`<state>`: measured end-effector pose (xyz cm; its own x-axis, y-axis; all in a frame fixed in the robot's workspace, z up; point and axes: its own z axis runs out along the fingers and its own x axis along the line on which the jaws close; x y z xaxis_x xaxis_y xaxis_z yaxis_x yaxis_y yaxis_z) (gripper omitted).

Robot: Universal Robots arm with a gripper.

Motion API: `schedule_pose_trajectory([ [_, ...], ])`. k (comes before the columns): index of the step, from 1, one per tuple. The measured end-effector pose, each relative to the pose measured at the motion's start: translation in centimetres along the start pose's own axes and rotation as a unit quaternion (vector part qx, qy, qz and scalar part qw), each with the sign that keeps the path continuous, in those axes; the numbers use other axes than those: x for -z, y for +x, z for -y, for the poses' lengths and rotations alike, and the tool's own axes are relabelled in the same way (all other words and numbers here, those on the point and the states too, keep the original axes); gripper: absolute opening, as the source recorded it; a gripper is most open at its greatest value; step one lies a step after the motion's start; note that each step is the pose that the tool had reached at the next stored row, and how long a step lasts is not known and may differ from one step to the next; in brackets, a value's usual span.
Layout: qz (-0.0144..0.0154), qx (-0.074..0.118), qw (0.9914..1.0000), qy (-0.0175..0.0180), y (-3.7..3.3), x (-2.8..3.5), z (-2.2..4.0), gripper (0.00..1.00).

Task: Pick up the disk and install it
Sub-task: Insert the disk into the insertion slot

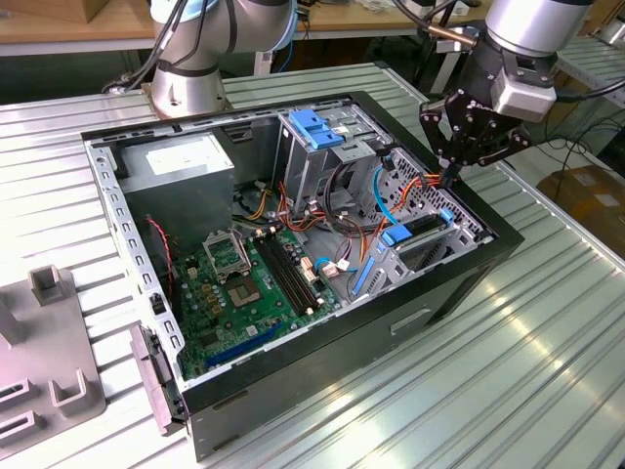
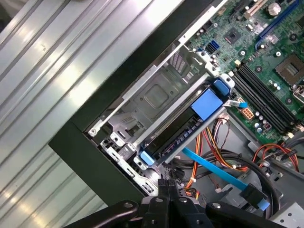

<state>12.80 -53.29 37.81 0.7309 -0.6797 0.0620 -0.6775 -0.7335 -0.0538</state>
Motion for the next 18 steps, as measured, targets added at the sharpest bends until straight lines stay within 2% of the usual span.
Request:
schedule_pose_trajectory([
  [3, 0.0009, 0.021, 0.99978, 0.0018, 0.1, -0.02, 0.09, 0.1],
  [9, -0.0008, 0.03, 0.99953, 0.0043, 0.98, -0.13, 0.91, 0.1],
  [12, -0.0005, 0.038, 0.99928, 0.0047, 1.43, -0.23, 1.33, 0.1],
  [18, 0.001, 0.065, 0.99786, 0.0065, 1.67, -0.33, 1.55, 0.1],
])
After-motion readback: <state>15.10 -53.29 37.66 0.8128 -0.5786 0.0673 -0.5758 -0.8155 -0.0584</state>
